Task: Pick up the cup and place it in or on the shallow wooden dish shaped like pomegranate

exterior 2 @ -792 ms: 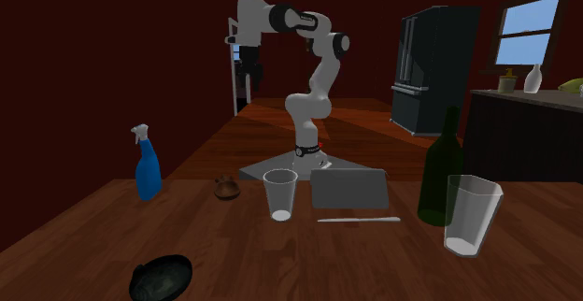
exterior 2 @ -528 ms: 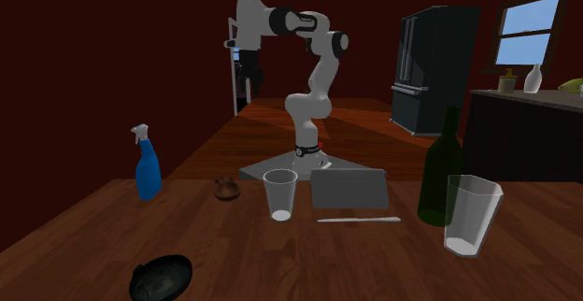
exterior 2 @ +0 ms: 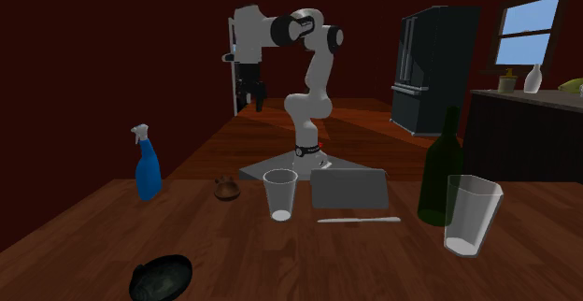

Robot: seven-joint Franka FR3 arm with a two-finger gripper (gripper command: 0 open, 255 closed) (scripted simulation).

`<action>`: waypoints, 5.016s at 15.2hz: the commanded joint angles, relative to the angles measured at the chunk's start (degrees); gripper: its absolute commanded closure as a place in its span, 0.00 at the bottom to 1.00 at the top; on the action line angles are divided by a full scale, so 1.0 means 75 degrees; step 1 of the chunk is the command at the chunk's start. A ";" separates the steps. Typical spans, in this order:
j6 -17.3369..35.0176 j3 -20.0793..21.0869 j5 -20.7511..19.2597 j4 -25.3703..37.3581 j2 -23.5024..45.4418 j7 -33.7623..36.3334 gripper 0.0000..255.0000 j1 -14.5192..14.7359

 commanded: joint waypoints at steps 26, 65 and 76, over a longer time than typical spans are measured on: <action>0.2820 0.1440 0.0633 0.2402 0.5280 0.1612 0.00 0.1152; 0.1240 0.1445 0.0708 0.3400 0.4680 0.1711 1.00 0.1119; 0.0749 0.0565 0.0827 0.2822 0.3807 -0.0083 1.00 0.0203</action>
